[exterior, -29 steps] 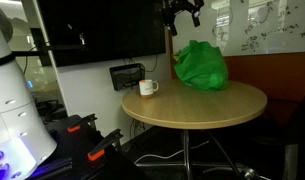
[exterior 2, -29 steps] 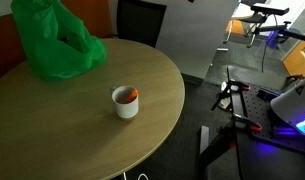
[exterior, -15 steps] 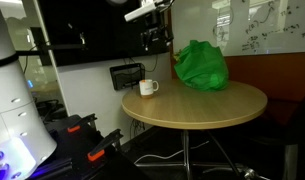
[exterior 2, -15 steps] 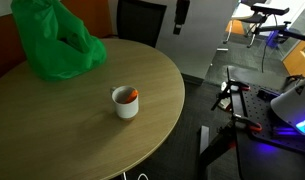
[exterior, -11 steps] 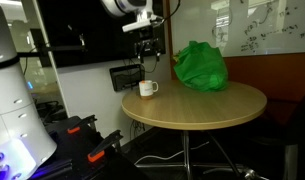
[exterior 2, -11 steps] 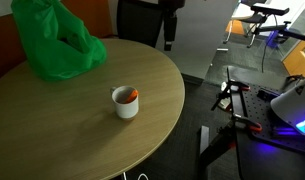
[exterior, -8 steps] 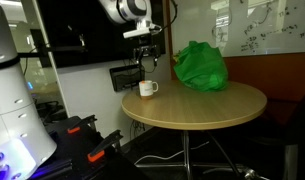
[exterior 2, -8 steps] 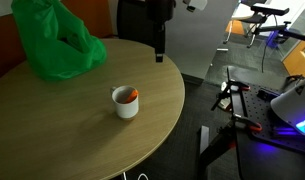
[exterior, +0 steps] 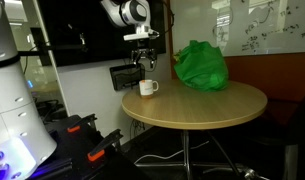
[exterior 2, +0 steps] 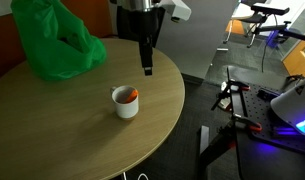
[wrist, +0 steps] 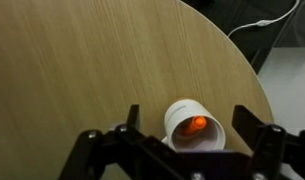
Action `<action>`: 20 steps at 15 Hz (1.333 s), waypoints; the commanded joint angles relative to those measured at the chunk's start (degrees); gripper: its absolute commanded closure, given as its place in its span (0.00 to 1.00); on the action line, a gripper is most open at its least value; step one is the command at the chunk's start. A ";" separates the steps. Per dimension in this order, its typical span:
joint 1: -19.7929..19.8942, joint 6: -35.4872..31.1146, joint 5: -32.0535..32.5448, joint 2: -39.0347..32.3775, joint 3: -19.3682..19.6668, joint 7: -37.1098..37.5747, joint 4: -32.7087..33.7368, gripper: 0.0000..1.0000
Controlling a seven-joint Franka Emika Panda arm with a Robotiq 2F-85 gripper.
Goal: Take the orange marker out of the white and brown mug
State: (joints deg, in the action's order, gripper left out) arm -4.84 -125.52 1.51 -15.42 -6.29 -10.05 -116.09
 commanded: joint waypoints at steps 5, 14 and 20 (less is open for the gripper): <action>-0.50 -0.05 0.58 -0.94 -0.09 0.70 0.78 0.00; -4.67 1.98 1.86 -14.22 -2.04 1.05 13.67 0.47; -5.07 3.31 1.50 -18.88 -1.65 1.20 20.08 0.49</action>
State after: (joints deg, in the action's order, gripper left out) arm -9.76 -125.29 2.37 -32.80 -8.34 -9.81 -99.16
